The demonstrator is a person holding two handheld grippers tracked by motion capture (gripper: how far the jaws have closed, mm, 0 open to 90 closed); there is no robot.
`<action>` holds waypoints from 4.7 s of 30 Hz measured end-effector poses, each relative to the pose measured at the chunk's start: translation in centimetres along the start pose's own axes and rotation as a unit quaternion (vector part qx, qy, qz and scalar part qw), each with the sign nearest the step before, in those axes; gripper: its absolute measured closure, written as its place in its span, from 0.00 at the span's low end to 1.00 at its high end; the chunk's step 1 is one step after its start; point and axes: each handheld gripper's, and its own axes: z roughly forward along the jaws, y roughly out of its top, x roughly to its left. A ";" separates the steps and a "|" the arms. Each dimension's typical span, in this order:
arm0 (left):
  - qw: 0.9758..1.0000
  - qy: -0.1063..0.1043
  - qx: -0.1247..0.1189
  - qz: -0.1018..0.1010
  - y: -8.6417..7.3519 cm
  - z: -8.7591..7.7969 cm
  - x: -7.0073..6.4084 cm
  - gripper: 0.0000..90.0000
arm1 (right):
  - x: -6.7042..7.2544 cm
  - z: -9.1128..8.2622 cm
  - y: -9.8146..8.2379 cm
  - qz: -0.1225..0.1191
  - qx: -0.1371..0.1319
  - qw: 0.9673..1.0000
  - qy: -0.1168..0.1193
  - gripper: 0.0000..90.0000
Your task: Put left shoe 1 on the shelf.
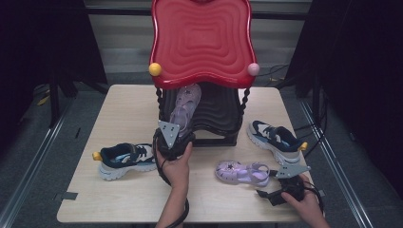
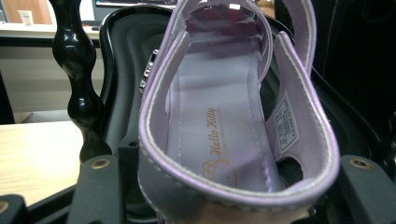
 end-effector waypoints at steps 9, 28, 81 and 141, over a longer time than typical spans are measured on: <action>1.000 0.022 -0.009 -0.016 0.1 1.8 -0.7 0.41 | 0.0 0.0 0.0 0.000 0.000 1.000 0.000 0.14; 0.996 0.075 -0.012 -0.037 0.6 5.7 -2.9 0.41 | 0.0 0.0 0.0 0.000 -0.001 1.000 0.000 0.14; 0.995 0.095 0.021 -0.025 -0.8 8.3 -3.7 0.27 | 0.0 0.0 0.0 0.001 -0.001 1.000 0.002 0.14; 0.985 -0.136 0.079 0.074 -0.9 -0.7 -0.9 0.22 | 0.0 0.0 0.0 0.000 0.000 1.000 0.001 0.14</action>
